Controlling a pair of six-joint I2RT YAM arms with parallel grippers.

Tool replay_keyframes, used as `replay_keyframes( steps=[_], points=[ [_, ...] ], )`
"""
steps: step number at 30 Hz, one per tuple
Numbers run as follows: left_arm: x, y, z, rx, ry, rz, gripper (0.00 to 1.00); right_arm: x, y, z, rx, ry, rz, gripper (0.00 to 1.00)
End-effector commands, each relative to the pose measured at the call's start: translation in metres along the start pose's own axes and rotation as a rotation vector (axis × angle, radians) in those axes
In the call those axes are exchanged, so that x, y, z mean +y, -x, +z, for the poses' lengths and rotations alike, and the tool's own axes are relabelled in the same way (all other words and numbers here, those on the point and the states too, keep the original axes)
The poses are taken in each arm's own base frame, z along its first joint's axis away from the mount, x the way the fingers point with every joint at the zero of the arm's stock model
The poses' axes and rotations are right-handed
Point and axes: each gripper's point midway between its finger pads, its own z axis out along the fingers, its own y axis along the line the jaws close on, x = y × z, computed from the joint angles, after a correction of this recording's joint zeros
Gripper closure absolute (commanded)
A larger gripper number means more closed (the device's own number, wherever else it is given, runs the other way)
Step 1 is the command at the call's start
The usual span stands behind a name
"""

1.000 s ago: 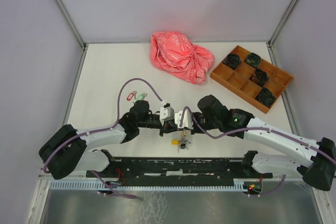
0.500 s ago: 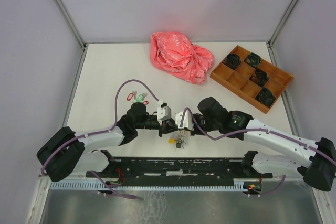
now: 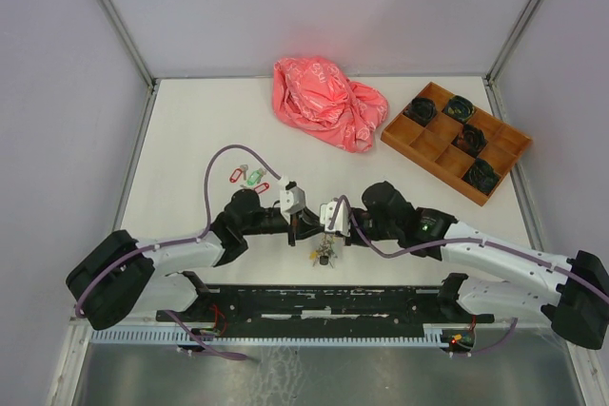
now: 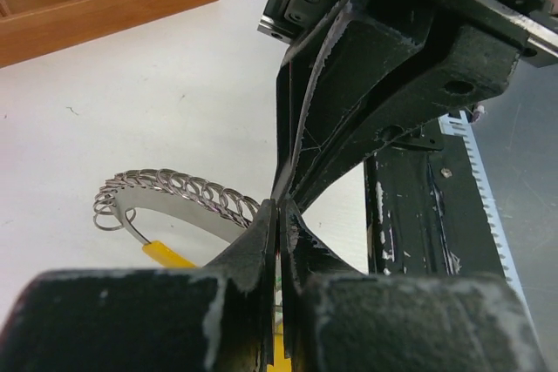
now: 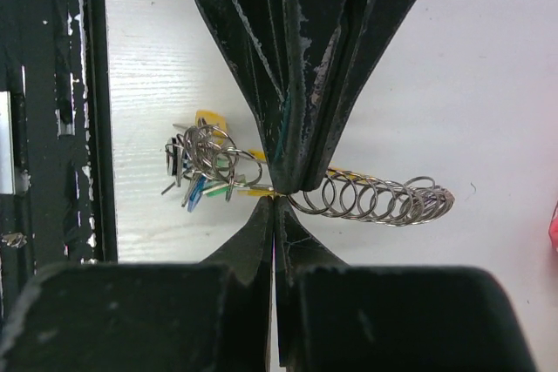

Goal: Put the keys on the keyring

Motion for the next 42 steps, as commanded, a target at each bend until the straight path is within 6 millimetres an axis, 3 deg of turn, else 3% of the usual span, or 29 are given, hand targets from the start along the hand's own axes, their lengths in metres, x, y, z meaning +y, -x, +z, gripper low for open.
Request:
replay_keyframes(
  steps=[1, 12, 18, 24, 32, 38, 42],
  points=[
    [0.005, 0.042, -0.001, -0.164, 0.052, 0.030, 0.97, -0.011, 0.030, -0.001, -0.146, -0.057, 0.004, 0.99],
    [0.013, 0.045, -0.005, -0.223, 0.116, -0.008, 0.97, -0.014, 0.039, 0.002, -0.179, -0.059, -0.001, 0.99],
    [0.018, 0.040, -0.008, -0.231, 0.153, -0.019, 0.97, -0.021, 0.036, -0.006, -0.143, -0.097, -0.031, 0.99],
    [0.018, 0.032, -0.012, -0.223, 0.172, -0.029, 0.97, -0.027, 0.048, -0.015, -0.146, -0.107, -0.064, 0.99],
    [0.012, 0.021, -0.018, -0.200, 0.160, -0.010, 0.72, -0.025, 0.050, -0.014, -0.108, -0.064, -0.101, 0.99],
    [0.009, 0.007, -0.017, -0.122, 0.136, 0.014, 0.67, -0.025, 0.047, -0.011, -0.074, -0.039, -0.122, 0.99],
    [0.019, -0.001, -0.021, -0.090, 0.200, -0.003, 0.61, -0.028, 0.037, -0.003, -0.017, -0.050, -0.054, 0.99]
  ],
)
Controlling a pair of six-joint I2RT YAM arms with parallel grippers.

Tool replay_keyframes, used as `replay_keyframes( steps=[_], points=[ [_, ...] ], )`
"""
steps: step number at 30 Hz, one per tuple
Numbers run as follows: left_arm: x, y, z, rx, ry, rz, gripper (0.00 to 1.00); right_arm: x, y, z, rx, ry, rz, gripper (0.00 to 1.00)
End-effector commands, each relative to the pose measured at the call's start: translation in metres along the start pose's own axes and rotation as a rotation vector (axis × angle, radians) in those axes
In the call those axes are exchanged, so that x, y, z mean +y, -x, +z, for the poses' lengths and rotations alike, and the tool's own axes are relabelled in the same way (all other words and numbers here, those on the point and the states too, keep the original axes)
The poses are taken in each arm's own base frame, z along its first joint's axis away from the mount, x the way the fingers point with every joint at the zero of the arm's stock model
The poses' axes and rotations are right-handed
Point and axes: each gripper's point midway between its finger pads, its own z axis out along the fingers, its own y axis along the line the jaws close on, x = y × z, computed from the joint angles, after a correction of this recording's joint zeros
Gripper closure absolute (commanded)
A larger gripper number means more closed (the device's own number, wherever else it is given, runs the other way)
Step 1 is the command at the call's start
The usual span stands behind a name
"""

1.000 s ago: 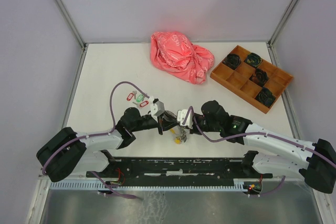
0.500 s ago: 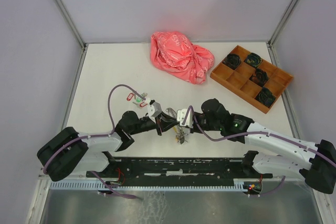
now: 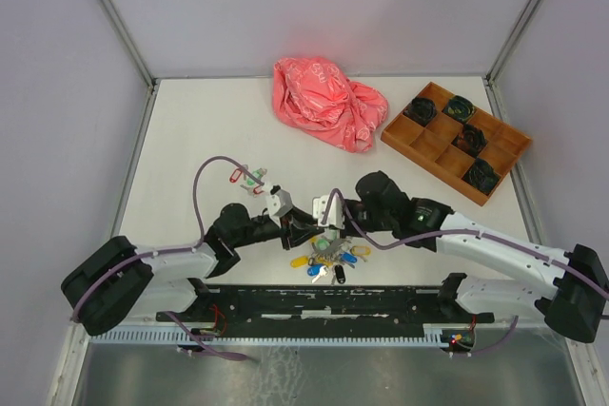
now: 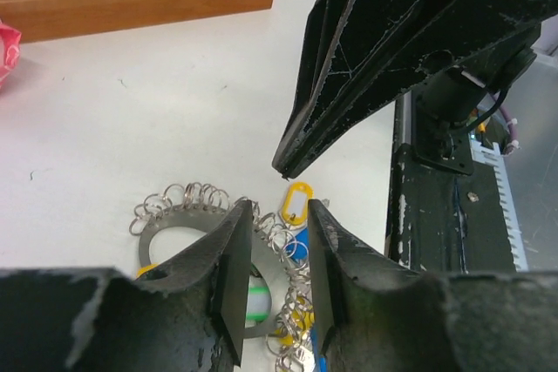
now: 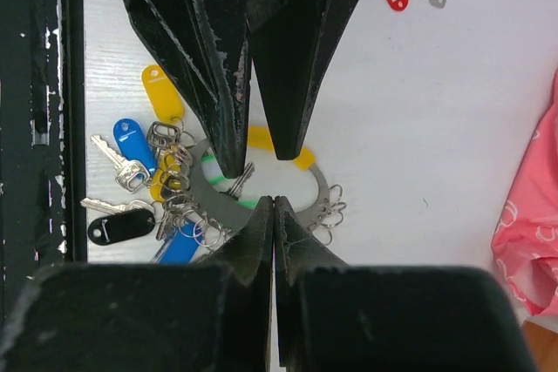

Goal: Put the keys on the keyring

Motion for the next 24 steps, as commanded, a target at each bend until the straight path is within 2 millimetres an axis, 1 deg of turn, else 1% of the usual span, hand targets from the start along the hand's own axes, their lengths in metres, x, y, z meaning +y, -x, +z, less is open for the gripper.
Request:
replay_keyframes(
  steps=[1, 4, 5, 6, 7, 10, 14, 18, 20, 22, 24],
  points=[
    [0.012, 0.002, -0.002, 0.014, 0.063, 0.043, 0.60, -0.012, 0.007, 0.002, 0.020, -0.042, 0.058, 0.99],
    [0.024, 0.000, -0.007, 0.022, 0.155, 0.004, 0.57, -0.019, -0.003, 0.003, 0.054, -0.117, 0.163, 0.99],
    [0.030, 0.001, -0.010, 0.020, 0.199, -0.012, 0.54, -0.023, -0.008, 0.002, 0.073, -0.147, 0.200, 0.97],
    [0.036, -0.002, -0.013, 0.030, 0.245, -0.036, 0.50, -0.026, -0.014, 0.001, 0.097, -0.182, 0.235, 0.93],
    [0.044, -0.002, -0.017, 0.031, 0.297, -0.054, 0.47, -0.030, -0.022, -0.001, 0.122, -0.223, 0.278, 0.86],
    [0.062, 0.000, -0.030, 0.020, 0.435, -0.095, 0.37, -0.046, -0.045, -0.009, 0.193, -0.347, 0.419, 0.73],
    [0.089, 0.004, -0.053, -0.012, 0.637, -0.154, 0.26, -0.071, -0.072, -0.022, 0.231, -0.467, 0.647, 0.60],
    [0.110, 0.008, -0.082, -0.040, 0.821, -0.236, 0.16, -0.089, -0.099, -0.041, 0.239, -0.590, 0.864, 0.41],
    [0.118, 0.011, -0.100, -0.056, 0.918, -0.281, 0.10, -0.094, -0.112, -0.055, 0.256, -0.668, 0.940, 0.28],
    [0.121, 0.017, -0.119, -0.080, 0.999, -0.319, 0.05, -0.097, -0.123, -0.070, 0.274, -0.740, 1.003, 0.16],
    [0.120, 0.028, -0.135, -0.127, 1.058, -0.356, 0.00, -0.099, -0.128, -0.086, 0.283, -0.824, 1.061, 0.04]
  ],
)
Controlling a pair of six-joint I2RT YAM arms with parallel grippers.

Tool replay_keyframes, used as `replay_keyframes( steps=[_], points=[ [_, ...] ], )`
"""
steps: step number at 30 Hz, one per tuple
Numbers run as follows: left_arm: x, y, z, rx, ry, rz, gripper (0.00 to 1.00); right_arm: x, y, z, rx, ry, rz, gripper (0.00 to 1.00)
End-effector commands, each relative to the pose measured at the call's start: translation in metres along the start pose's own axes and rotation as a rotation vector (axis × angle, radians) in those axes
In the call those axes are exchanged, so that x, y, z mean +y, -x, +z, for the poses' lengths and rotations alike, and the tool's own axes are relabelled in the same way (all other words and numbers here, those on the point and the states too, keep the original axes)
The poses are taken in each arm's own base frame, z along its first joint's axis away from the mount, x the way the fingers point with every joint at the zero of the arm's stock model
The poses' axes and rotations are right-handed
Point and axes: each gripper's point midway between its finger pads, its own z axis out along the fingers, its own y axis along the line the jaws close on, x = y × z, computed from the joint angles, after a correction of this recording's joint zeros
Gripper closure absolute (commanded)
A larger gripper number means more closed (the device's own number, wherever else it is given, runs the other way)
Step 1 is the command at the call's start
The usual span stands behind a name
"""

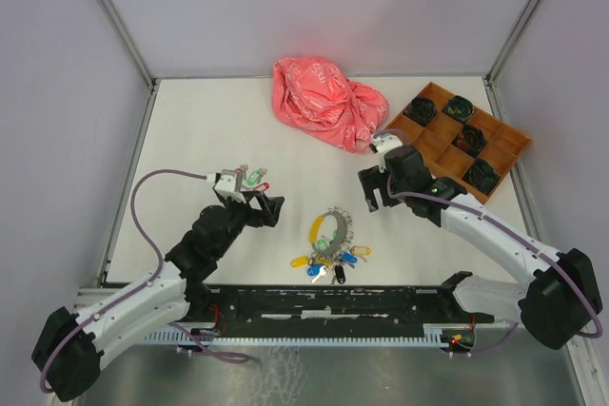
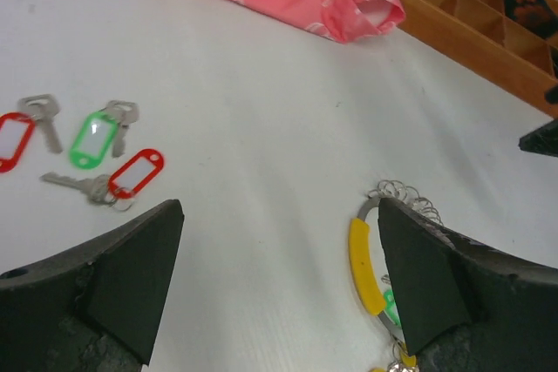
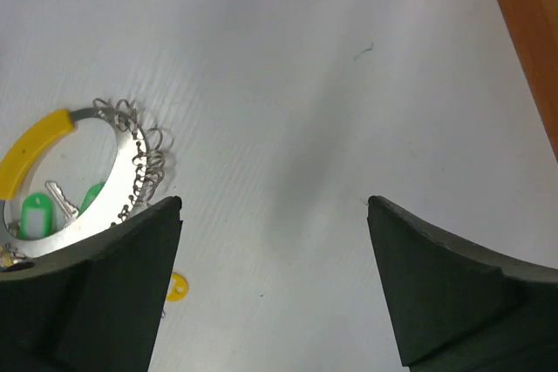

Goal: Put the keys on the keyring

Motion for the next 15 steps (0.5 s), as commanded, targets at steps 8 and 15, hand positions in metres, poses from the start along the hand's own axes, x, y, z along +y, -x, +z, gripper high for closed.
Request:
replay_keyframes(
  steps=[8, 15],
  points=[
    [0.032, 0.096, -0.079, -0.196, 0.254, -0.271, 0.01, -0.068, 0.033, -0.090, -0.197, -0.348, 0.314, 0.00],
    [0.021, 0.137, -0.120, -0.212, 0.200, -0.165, 0.01, -0.079, 0.039, -0.154, -0.409, -0.327, 0.286, 0.00]
  ],
)
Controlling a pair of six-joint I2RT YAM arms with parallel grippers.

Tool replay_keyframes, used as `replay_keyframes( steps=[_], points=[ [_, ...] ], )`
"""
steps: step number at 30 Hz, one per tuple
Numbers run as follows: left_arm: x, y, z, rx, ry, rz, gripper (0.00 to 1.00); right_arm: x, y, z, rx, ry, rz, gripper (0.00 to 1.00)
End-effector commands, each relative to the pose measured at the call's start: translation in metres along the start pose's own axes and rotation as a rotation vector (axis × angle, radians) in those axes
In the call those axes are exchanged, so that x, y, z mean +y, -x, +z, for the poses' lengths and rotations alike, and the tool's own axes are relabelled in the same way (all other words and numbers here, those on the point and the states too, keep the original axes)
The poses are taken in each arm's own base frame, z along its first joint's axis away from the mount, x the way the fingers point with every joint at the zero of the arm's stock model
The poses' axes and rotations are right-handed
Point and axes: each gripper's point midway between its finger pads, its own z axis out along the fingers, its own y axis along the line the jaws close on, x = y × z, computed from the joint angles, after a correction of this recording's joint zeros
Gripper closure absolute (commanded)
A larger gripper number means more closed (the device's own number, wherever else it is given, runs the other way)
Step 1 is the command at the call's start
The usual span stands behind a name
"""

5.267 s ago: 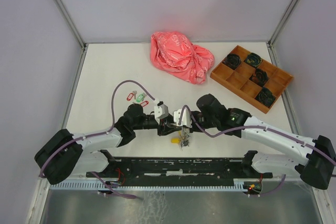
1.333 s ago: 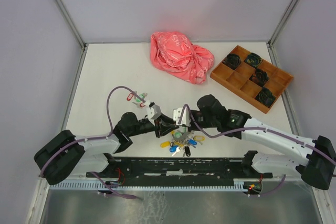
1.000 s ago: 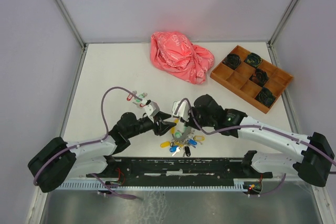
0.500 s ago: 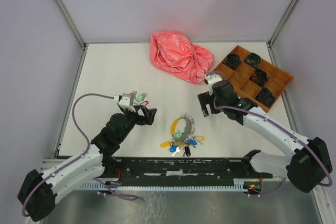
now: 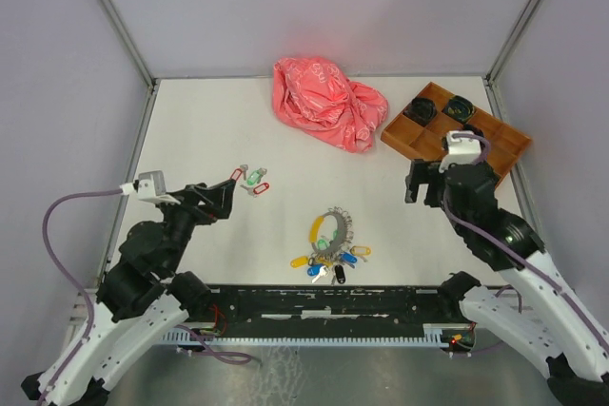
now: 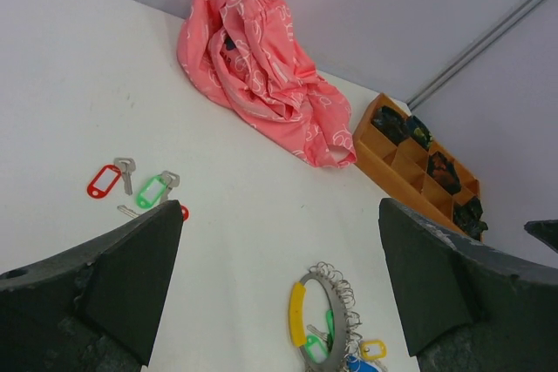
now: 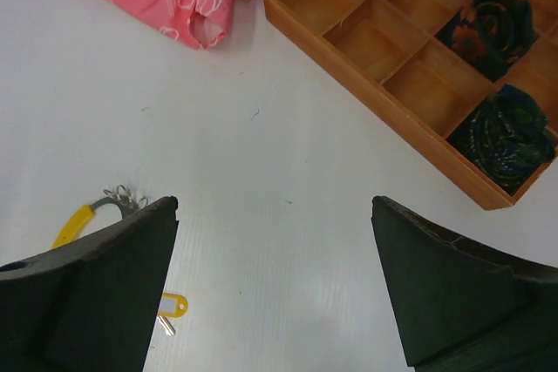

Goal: Put the keys on the keyring

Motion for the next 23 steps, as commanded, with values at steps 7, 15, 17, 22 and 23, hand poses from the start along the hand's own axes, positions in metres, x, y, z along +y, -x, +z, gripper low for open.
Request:
replay_keyframes(
  steps=[7, 15, 17, 22, 23],
  points=[
    [0.004, 0.008, -0.022, 0.048, -0.029, 0.167, 0.01, -0.036, 0.026, -0.054, -0.224, -0.032, 0.055, 0.00],
    [0.011, 0.000, -0.027, 0.041, -0.035, 0.152, 0.01, -0.035, 0.022, -0.054, -0.229, -0.015, 0.060, 0.00],
    [0.012, 0.000, -0.029, 0.041, -0.036, 0.150, 0.01, -0.033, 0.023, -0.053, -0.230, -0.009, 0.053, 0.00],
    [0.014, -0.003, -0.028, 0.042, -0.032, 0.139, 0.01, -0.028, 0.025, -0.051, -0.216, 0.007, 0.039, 0.00],
    [0.014, -0.004, -0.028, 0.048, -0.030, 0.142, 0.01, -0.029, 0.024, -0.050, -0.212, 0.004, 0.039, 0.00]
  ],
)
